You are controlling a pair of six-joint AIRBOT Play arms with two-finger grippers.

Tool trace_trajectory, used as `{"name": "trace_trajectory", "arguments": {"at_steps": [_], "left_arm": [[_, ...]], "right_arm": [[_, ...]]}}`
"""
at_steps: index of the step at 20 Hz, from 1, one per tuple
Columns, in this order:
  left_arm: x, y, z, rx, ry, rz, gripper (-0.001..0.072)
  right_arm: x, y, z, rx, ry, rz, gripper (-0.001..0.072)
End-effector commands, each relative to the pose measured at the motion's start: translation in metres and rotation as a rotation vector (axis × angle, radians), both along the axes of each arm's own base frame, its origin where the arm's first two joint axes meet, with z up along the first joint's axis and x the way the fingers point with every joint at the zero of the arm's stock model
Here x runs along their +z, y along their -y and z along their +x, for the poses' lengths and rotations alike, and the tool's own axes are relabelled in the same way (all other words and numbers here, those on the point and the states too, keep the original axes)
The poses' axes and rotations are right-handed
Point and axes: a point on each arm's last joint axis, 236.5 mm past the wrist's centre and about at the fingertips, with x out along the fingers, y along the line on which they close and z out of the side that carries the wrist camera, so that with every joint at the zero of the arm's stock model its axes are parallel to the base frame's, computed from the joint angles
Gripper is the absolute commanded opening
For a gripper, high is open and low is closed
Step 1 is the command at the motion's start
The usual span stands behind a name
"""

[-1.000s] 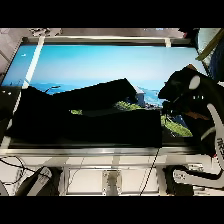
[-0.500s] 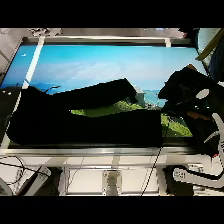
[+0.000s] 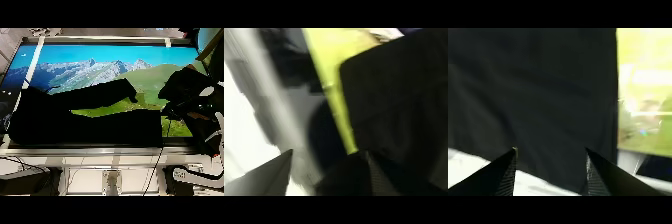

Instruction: Fold the clothes and pants, and hang the long-sleeved shirts on hangers.

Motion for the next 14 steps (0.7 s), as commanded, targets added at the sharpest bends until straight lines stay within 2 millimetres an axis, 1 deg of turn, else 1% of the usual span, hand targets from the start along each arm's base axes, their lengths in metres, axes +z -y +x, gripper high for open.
{"name": "trace_trajectory", "arguments": {"at_steps": [1, 5, 6, 8, 10, 14], "left_arm": [[-0.008, 0.000, 0.036, 0.055, 0.158, -0.073, 0.0622], [-0.011, -0.007, 0.037, 0.065, 0.161, -0.052, 0.0615], [-0.011, -0.007, 0.037, 0.044, 0.162, -0.045, 0.0597], [-0.010, -0.006, 0.037, 0.023, 0.164, -0.040, 0.0589], [-0.007, -0.005, 0.036, 0.018, 0.166, -0.038, 0.0459], [0.005, -0.009, 0.035, -0.028, 0.182, 0.012, 0.0460]], "right_arm": [[0.014, -0.007, -0.008, 0.008, -0.011, 0.028, 0.0452], [0.039, -0.004, -0.008, 0.010, 0.082, -0.018, 0.0452], [0.043, 0.000, -0.010, 0.007, 0.096, -0.043, 0.0452], [0.045, 0.008, -0.014, -0.004, 0.096, -0.091, 0.0452], [0.045, 0.010, -0.014, -0.019, 0.089, -0.098, 0.0452], [0.045, 0.010, -0.014, -0.020, 0.090, -0.099, 0.0452]]}}
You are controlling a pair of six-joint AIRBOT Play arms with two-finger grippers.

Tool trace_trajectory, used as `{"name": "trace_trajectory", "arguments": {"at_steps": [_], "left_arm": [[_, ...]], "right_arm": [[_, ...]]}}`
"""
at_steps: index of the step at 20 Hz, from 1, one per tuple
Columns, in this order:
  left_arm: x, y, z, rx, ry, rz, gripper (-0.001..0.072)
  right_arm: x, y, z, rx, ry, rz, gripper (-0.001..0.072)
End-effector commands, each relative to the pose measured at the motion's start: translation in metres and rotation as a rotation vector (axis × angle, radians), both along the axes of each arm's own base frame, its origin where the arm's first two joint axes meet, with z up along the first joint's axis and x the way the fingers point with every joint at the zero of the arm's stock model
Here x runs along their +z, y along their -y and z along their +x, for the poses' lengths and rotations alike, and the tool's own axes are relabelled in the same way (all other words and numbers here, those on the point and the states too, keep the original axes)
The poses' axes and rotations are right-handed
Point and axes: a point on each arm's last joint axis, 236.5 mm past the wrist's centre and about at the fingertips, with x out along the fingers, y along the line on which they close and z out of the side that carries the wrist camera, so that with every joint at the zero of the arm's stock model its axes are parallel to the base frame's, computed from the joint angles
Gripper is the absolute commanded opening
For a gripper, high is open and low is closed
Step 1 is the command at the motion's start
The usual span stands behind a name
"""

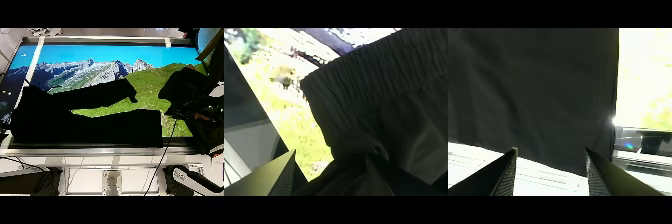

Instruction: Fold the clothes and pants, and hang the long-sleeved shirts on hangers.

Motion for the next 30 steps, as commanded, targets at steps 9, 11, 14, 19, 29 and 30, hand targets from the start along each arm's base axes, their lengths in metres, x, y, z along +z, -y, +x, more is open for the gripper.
{"name": "trace_trajectory", "arguments": {"at_steps": [9, 11, 14, 19, 29, 30], "left_arm": [[0.020, -0.016, -0.026, 0.039, 0.023, 0.028, 0.0513], [0.019, -0.014, -0.023, 0.049, 0.038, 0.009, 0.0513], [0.042, -0.008, 0.019, 0.065, 0.239, -0.045, 0.0513], [0.039, -0.001, 0.029, 0.059, 0.280, -0.098, 0.0513], [0.023, -0.014, -0.009, 0.088, 0.165, -0.128, 0.0512], [0.019, -0.011, -0.012, 0.075, 0.147, -0.139, 0.0511]], "right_arm": [[0.000, 0.006, 0.001, -0.011, 0.009, -0.027, 0.0452], [-0.001, 0.010, 0.011, -0.029, 0.045, -0.042, 0.0452], [0.000, 0.011, 0.016, -0.056, 0.055, -0.043, 0.0452], [-0.001, 0.015, 0.019, -0.061, 0.067, -0.061, 0.0451], [-0.002, 0.012, 0.009, -0.044, 0.032, -0.053, 0.0452], [-0.002, 0.013, 0.012, -0.051, 0.042, -0.056, 0.0451]]}}
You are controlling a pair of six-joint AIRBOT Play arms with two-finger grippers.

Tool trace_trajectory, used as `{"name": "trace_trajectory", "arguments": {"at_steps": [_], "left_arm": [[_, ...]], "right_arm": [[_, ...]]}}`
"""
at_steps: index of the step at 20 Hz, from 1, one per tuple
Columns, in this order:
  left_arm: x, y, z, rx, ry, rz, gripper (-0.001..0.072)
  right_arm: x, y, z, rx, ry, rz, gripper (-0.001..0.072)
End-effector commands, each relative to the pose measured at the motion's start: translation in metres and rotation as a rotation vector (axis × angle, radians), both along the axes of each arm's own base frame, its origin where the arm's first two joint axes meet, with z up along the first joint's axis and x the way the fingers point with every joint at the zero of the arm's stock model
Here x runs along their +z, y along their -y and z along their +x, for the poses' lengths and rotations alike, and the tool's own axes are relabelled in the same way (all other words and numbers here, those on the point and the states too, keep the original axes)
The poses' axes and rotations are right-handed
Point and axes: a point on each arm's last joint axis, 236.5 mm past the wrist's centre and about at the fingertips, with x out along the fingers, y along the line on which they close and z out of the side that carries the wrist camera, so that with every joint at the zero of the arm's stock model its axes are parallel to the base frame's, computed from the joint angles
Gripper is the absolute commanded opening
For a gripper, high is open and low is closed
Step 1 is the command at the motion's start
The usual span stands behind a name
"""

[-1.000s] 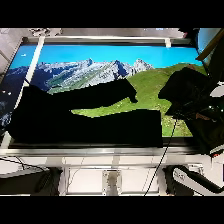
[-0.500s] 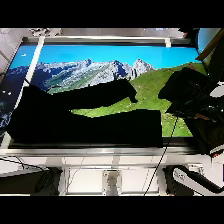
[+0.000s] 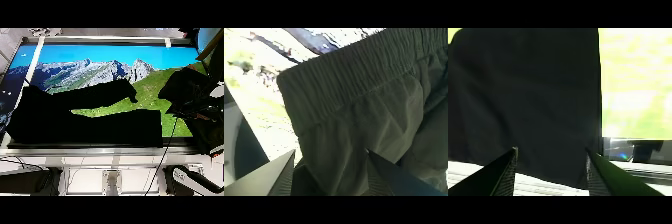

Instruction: Fold the clothes and pants, and hang the long-sleeved shirts on hangers.

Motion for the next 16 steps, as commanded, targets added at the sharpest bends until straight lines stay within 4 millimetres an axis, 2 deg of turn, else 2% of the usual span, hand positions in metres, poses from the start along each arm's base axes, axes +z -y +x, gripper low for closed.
{"name": "trace_trajectory", "arguments": {"at_steps": [1, 6, 7, 8, 10, 13, 16], "left_arm": [[-0.006, 0.002, -0.009, -0.019, -0.031, -0.020, 0.0511], [-0.032, 0.018, 0.011, -0.073, -0.048, -0.071, 0.0496], [-0.036, 0.019, 0.016, -0.077, -0.052, -0.068, 0.0443], [-0.039, 0.019, 0.020, -0.081, -0.054, -0.058, 0.0342], [-0.040, 0.016, 0.028, -0.094, -0.049, -0.019, 0.0020], [-0.038, 0.016, 0.031, -0.128, -0.038, 0.006, 0.0017], [-0.036, 0.016, 0.030, -0.127, -0.037, 0.008, 0.0017]], "right_arm": [[0.001, 0.002, 0.004, -0.011, 0.014, -0.005, 0.0451], [0.000, 0.003, 0.004, -0.014, 0.015, -0.010, 0.0451], [-0.003, 0.004, 0.002, -0.013, 0.005, -0.016, 0.0451], [-0.007, 0.004, -0.002, -0.011, -0.009, -0.019, 0.0451], [-0.020, 0.002, -0.010, -0.016, -0.039, -0.008, 0.0451], [-0.044, -0.005, -0.015, -0.055, -0.069, 0.025, 0.0451], [-0.065, -0.014, -0.008, -0.082, -0.092, 0.080, 0.0454]]}}
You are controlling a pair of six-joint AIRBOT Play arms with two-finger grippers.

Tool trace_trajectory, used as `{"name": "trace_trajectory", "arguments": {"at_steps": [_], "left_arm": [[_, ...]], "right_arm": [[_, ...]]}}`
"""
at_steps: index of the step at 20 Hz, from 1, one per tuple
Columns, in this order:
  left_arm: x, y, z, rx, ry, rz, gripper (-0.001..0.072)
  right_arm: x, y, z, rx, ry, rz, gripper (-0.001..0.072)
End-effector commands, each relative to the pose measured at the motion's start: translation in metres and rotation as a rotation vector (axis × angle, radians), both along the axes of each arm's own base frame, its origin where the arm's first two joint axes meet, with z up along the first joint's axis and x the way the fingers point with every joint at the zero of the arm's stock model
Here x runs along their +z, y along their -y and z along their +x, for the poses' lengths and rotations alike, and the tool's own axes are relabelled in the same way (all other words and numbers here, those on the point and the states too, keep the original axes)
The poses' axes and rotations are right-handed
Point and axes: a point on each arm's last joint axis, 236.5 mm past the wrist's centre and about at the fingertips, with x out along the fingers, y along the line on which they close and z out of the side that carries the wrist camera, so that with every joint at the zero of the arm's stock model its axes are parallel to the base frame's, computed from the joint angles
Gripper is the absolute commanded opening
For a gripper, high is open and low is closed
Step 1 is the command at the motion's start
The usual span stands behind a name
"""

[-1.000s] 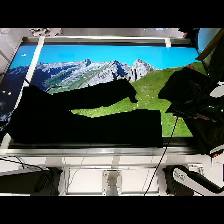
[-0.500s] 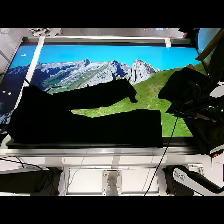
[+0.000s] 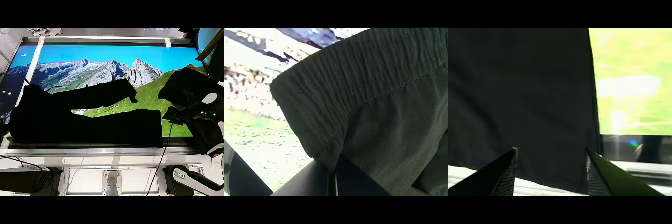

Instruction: Fold the clothes and pants, and hang the long-sleeved shirts on hangers.

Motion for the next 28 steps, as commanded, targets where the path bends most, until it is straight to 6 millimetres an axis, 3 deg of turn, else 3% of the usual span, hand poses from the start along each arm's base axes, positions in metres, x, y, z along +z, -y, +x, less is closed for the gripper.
{"name": "trace_trajectory", "arguments": {"at_steps": [1, 2, 4, 8, 10, 12, 15, 19, 22, 23, 25, 27, 28], "left_arm": [[0.002, -0.001, 0.002, -0.009, 0.005, 0.013, 0.0017], [0.003, 0.001, 0.001, -0.015, 0.006, 0.008, 0.0017], [0.005, 0.002, 0.001, -0.019, 0.008, 0.009, 0.0017], [0.006, 0.003, 0.001, -0.019, 0.009, 0.009, 0.0017], [0.006, 0.002, 0.001, -0.019, 0.009, 0.010, 0.0017], [0.005, 0.002, 0.000, -0.022, 0.004, 0.013, 0.0017], [0.005, 0.001, 0.000, -0.020, 0.003, 0.016, 0.0017], [0.005, 0.002, 0.000, -0.021, 0.003, 0.015, 0.0017], [0.005, 0.002, 0.000, -0.021, 0.004, 0.015, 0.0017], [0.005, 0.002, 0.000, -0.022, 0.004, 0.013, 0.0016], [0.006, 0.005, 0.000, -0.028, 0.003, 0.005, 0.0017], [0.010, 0.007, 0.000, -0.041, 0.009, 0.008, 0.0016], [0.015, 0.006, 0.000, -0.068, 0.021, 0.039, 0.0016]], "right_arm": [[-0.025, -0.003, 0.015, -0.051, 0.005, 0.032, 0.0474], [-0.030, 0.003, 0.029, -0.082, 0.043, 0.018, 0.0521], [-0.036, 0.007, 0.049, -0.123, 0.089, 0.018, 0.0512], [-0.059, 0.008, 0.055, -0.067, 0.058, 0.028, 0.0511], [-0.063, 0.015, 0.066, -0.070, 0.077, 0.007, 0.0511], [-0.063, 0.021, 0.080, -0.098, 0.105, 0.003, 0.0450], [-0.066, 0.013, 0.091, -0.090, 0.128, 0.061, 0.0450], [-0.080, 0.008, 0.089, -0.088, 0.099, 0.090, 0.0451], [-0.080, 0.002, 0.086, -0.061, 0.091, 0.116, 0.0450], [-0.079, -0.002, 0.081, -0.038, 0.080, 0.130, 0.0406], [-0.076, -0.009, 0.070, 0.001, 0.049, 0.161, 0.0237], [-0.074, -0.011, 0.070, 0.011, 0.050, 0.167, 0.0007], [-0.071, -0.009, 0.074, 0.014, 0.063, 0.163, 0.0006]]}}
